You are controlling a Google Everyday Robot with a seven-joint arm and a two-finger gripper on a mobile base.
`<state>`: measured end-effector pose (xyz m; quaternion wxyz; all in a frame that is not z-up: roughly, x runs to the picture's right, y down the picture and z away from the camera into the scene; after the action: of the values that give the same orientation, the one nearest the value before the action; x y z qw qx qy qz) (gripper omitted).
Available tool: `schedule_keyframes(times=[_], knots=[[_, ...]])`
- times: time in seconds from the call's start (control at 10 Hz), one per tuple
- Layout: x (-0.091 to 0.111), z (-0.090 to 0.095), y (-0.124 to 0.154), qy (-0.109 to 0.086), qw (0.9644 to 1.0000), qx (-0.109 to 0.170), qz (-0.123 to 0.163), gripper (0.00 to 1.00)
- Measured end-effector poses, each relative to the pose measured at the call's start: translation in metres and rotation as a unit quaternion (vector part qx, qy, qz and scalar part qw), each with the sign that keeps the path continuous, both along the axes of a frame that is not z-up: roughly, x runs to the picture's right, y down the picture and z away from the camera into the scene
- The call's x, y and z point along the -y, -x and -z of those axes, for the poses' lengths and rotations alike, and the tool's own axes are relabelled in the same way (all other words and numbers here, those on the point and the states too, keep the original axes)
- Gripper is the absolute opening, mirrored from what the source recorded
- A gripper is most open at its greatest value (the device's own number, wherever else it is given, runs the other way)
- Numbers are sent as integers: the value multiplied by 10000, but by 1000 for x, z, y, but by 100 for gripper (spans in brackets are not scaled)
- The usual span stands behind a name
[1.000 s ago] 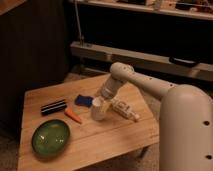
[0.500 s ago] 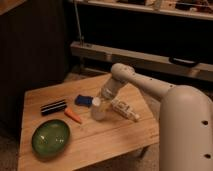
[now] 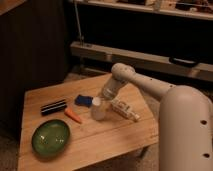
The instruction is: Pick up the ceramic cup
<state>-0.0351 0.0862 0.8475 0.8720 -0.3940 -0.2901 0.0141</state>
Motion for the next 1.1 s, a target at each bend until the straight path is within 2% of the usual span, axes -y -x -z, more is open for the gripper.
schedule_keyframes(times=[0.2, 0.7, 0.8, 1.1], knots=[[21, 15, 6, -140, 9999, 71, -20, 0], [58, 33, 30, -408, 9988, 276, 76, 0], [76, 44, 40, -476, 9983, 287, 166, 0], [103, 59, 47, -491, 9983, 41, 302, 0]])
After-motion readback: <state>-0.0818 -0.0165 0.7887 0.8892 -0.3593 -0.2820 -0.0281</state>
